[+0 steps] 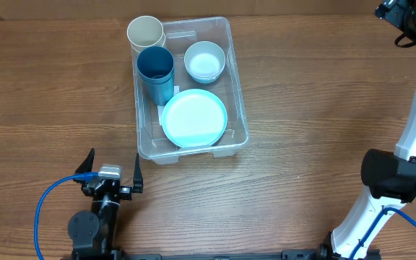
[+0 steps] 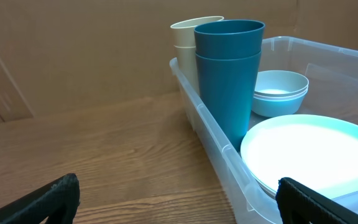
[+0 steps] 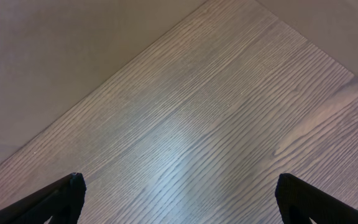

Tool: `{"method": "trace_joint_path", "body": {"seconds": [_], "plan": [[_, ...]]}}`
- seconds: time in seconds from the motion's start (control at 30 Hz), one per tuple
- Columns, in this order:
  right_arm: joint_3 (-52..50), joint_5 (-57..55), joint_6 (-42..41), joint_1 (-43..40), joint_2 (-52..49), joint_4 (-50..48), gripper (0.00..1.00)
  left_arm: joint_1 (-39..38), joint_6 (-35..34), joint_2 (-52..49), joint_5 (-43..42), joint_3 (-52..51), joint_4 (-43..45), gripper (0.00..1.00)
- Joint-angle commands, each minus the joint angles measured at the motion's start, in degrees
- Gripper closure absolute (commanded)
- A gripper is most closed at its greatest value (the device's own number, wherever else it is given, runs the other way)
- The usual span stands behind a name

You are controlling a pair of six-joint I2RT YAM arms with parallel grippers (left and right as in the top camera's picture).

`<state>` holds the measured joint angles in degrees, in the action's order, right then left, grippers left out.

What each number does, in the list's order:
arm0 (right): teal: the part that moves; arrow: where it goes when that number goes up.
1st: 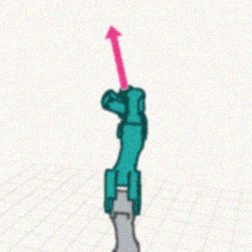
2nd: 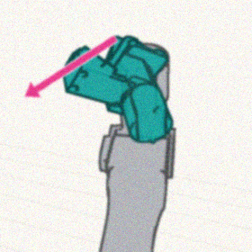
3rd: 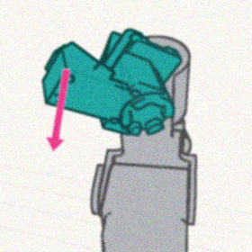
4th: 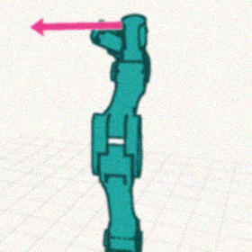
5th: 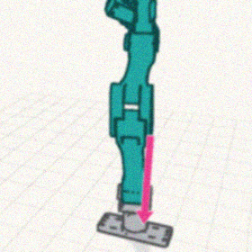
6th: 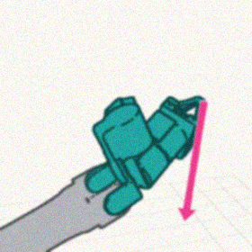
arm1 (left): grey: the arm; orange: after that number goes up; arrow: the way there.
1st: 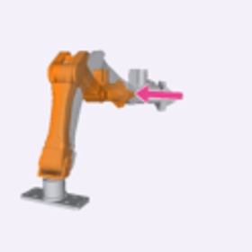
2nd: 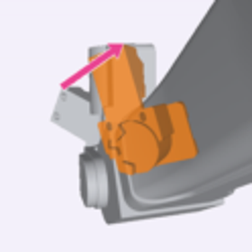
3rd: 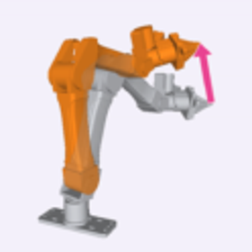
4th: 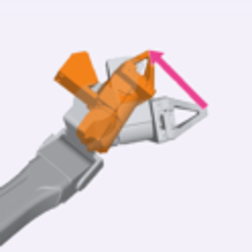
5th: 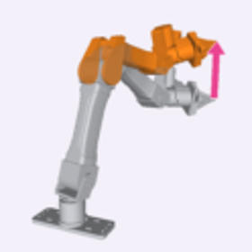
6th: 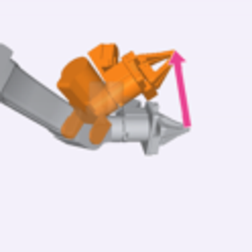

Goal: Pack container

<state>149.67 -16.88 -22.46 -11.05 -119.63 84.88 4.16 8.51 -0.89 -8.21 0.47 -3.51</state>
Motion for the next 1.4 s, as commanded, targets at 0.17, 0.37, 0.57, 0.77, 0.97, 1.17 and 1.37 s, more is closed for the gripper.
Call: {"method": "trace_joint_path", "body": {"seconds": [0.17,0.37,0.57,0.77,0.97,1.17,1.37], "plan": [[0.3,-0.6,0.0,0.1,0.0,-0.3,0.00,0.4,-1.4,0.6,-0.6,-0.2,-0.1,0.00],[0.3,-0.7,0.0,1.1,1.6,-0.2,0.00,0.4,-1.4,0.6,-0.6,-0.2,-0.1,0.00],[-3.6,-1.1,0.0,5.6,9.6,0.9,0.00,0.4,-1.4,0.6,-0.6,-0.2,-0.1,0.00],[-28.4,-1.0,0.0,11.5,25.4,-20.0,0.00,0.4,-1.4,0.6,-0.6,-0.2,-0.1,0.00],[-66.4,5.3,0.0,14.3,47.0,-53.2,0.00,0.4,-1.4,0.6,-0.6,-0.2,-0.1,0.00],[-90.1,6.6,0.0,14.3,64.3,-65.5,0.00,0.4,-1.4,0.6,-0.6,-0.2,-0.1,0.00],[-111.5,6.7,-0.1,14.3,81.8,-75.0,0.00,0.4,-1.4,0.6,-0.6,-0.2,-0.1,0.00]]}}
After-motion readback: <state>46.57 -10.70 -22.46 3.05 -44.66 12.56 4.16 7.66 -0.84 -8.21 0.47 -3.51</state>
